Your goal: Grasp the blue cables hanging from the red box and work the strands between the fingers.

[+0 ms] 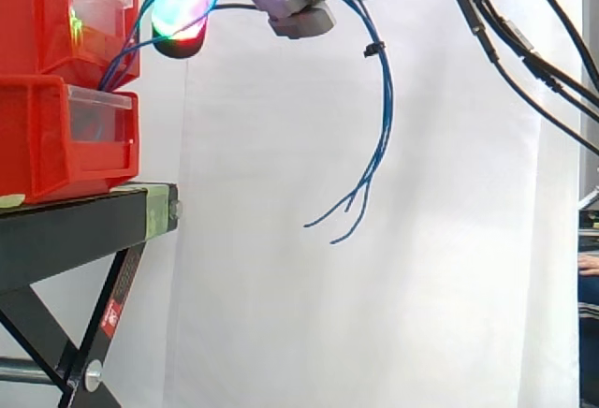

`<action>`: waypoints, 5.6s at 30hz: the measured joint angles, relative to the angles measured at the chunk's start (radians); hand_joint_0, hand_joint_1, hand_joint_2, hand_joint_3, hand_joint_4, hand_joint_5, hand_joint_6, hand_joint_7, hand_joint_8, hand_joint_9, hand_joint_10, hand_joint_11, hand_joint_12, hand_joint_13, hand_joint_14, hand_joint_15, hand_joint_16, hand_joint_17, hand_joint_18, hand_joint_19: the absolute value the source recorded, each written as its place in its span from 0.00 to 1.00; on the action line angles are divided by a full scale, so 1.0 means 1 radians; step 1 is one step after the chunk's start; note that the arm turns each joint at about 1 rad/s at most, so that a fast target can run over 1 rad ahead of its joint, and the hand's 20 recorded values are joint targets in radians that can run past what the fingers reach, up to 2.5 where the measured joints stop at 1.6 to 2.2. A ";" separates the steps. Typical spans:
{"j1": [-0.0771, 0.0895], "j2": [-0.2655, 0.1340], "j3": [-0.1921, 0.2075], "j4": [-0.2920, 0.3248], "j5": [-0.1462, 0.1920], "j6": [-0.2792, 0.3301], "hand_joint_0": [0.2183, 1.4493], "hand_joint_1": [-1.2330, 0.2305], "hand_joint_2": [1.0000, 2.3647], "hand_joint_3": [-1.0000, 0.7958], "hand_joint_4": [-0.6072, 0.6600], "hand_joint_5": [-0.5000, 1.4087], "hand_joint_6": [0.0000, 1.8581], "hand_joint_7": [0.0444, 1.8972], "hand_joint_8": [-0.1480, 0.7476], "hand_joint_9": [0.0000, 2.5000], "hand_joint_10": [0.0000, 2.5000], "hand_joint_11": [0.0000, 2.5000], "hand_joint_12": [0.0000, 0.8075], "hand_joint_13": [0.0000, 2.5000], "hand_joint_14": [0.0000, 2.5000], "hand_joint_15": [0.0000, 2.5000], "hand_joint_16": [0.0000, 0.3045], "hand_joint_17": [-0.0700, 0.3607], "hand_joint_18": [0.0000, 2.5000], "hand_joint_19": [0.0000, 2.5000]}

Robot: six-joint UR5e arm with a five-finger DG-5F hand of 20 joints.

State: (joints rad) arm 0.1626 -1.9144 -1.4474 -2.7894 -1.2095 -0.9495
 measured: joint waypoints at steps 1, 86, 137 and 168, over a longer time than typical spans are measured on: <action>0.000 0.000 0.000 0.000 -0.001 0.000 0.65 0.36 0.01 0.37 0.75 0.50 0.01 0.67 0.56 0.36 1.00 0.80 0.53 0.41 1.00 0.52 0.21 0.49 0.56 0.66; 0.012 0.000 -0.117 0.093 -0.030 0.143 0.92 0.30 0.01 0.48 0.56 0.54 0.01 0.70 0.56 0.36 1.00 0.80 0.53 0.41 1.00 0.52 0.21 0.49 0.56 0.66; 0.001 0.000 -0.117 0.080 -0.036 0.230 0.40 0.44 0.00 0.00 0.61 0.23 0.64 0.58 0.56 0.36 1.00 0.80 0.53 0.41 1.00 0.52 0.21 0.49 0.56 0.66; 0.000 0.000 -0.117 0.066 -0.033 0.234 0.40 0.44 0.00 0.01 0.64 0.29 0.30 0.69 0.56 0.36 1.00 0.80 0.53 0.41 1.00 0.52 0.21 0.49 0.56 0.66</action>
State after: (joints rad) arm 0.1628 -1.9144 -1.5647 -2.7235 -1.2429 -0.7158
